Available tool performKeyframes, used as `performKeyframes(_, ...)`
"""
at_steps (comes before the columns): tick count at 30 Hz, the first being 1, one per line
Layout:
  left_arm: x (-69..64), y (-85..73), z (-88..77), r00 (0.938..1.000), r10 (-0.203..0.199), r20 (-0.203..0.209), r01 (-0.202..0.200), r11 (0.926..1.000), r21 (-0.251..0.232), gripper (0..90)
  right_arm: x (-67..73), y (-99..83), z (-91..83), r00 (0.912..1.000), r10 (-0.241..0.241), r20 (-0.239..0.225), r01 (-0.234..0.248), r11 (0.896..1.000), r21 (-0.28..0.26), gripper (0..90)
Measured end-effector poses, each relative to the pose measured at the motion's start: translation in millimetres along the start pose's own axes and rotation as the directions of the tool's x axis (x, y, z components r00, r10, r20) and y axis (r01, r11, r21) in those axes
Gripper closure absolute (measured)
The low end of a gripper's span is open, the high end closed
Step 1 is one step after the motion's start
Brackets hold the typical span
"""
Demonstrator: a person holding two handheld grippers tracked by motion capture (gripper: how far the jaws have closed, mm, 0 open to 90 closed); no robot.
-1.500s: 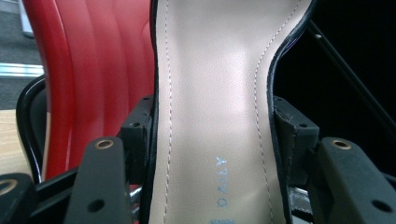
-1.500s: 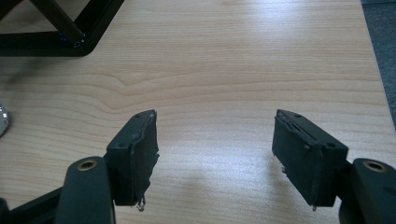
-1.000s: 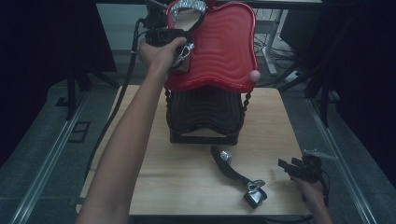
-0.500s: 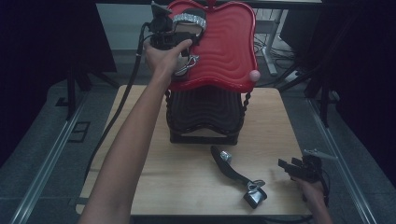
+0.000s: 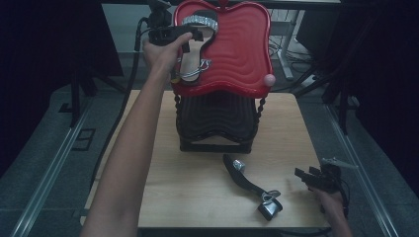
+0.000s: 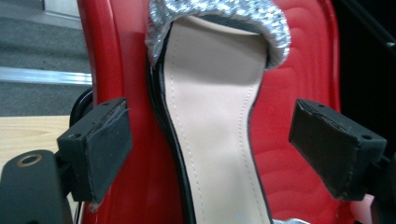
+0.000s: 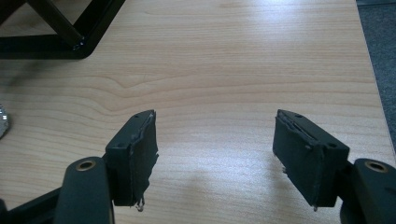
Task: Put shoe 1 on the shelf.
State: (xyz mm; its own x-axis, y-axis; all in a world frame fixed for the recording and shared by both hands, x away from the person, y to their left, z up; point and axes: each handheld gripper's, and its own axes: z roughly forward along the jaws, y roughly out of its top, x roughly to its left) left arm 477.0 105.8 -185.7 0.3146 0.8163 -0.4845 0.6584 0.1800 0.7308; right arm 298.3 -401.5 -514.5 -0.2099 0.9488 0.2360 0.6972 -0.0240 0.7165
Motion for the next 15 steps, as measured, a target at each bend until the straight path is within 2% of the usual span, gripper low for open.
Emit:
performKeyframes(1,0.0,0.0,0.0,1.0,0.0,0.0,0.0,1.0,0.0,14.3,0.0,0.0,0.0,1.0,0.0,0.0,0.0,1.0,0.0,30.7)
performKeyframes(2,0.9,-0.3,-2.9,0.9998,0.003,0.021,-0.003,1.0,-0.006,14.3,0.1,-0.1,0.3,1.0,-0.002,0.0,0.002,1.0,0.001,30.7)
performKeyframes(3,3.2,-1.8,-9.1,0.9982,0.01,0.059,-0.009,0.9999,-0.014,15.9,0.8,0.2,-0.2,1.0,-0.007,0.0,0.007,1.0,-0.001,30.7)
performKeyframes(5,5.2,-4.3,-15.8,0.9972,0.026,0.07,-0.025,0.9995,-0.017,17.8,1.2,0.5,-1.2,1.0,-0.006,0.002,0.006,1.0,-0.005,30.7)
performKeyframes(6,5.2,-4.3,-15.8,0.9972,0.026,0.07,-0.025,0.9995,-0.017,19.1,1.2,0.5,-1.2,1.0,-0.006,0.002,0.006,1.0,-0.005,30.7)
performKeyframes(10,10.9,-12.6,-35.7,0.9939,0.095,0.056,-0.093,0.9953,-0.028,20.3,1.3,0.3,-1.6,1.0,-0.003,0.004,0.003,1.0,-0.004,30.7)
performKeyframes(11,10.9,-12.6,-35.7,0.9939,0.095,0.056,-0.093,0.9953,-0.028,21.3,1.3,0.3,-1.6,1.0,-0.003,0.004,0.003,1.0,-0.004,30.7)
performKeyframes(12,14.9,-16.6,-44.2,0.9916,0.106,0.073,-0.104,0.994,-0.032,21.7,1.4,0.3,-2.2,1.0,-0.003,0.006,0.003,1.0,-0.006,30.7)
performKeyframes(15,22.6,-23.7,-56.2,0.9896,0.115,0.086,-0.113,0.9932,-0.027,23.0,1.6,0.5,-3.8,0.9999,-0.005,0.011,0.005,1.0,-0.014,30.7)
